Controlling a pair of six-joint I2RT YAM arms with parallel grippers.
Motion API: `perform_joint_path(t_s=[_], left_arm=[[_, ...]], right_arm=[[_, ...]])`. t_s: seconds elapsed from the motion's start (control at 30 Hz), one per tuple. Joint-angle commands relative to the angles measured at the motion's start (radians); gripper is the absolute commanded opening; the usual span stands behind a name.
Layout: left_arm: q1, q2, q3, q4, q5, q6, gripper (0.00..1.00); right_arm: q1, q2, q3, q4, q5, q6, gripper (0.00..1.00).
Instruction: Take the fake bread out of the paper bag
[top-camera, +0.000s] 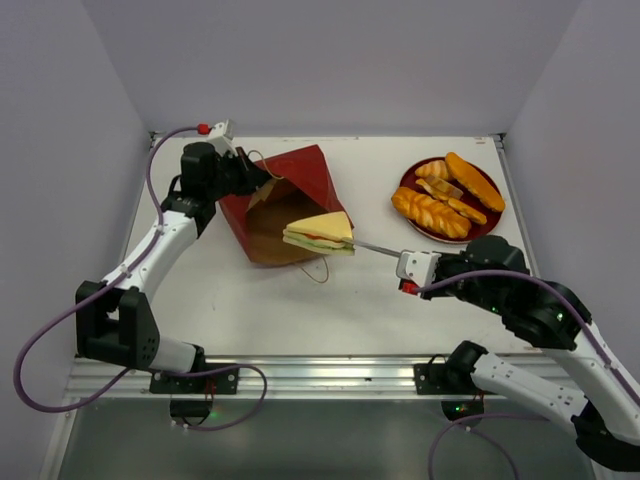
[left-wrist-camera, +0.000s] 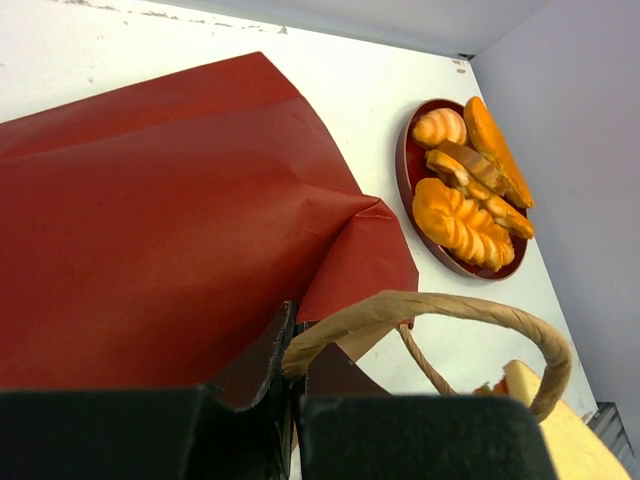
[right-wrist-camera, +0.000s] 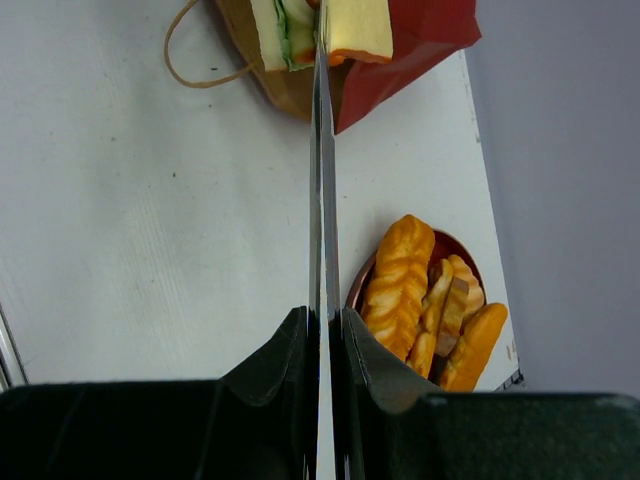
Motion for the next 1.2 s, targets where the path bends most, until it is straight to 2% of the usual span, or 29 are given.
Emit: perform_joint_path(t_s=[0.0,0.53,0.97,1.17], left_arm=[[0.013,0.013,0.034,-0.038,-0.038,0.008,0.0],[0.013,0.03,0.057,-0.058,-0.046,0.02,0.0],[0.013,0.016,0.056,-0.061,-0.022,0.034,0.0],[0.013,0.005,0.036,-0.038,-0.003,0.033,0.0]], right_arm=[[-0.013,-0.021,0.064,0.022,0.018,0.006,0.0],[-0.056,-0.021,0.175,0.01,0.144,-0.028,0.0],[-0.062,0.033,0.058,0.259,0.46,-0.056,0.0],[-0.09,0.093,0.019,0.321,0.531,-0.076,0.0]])
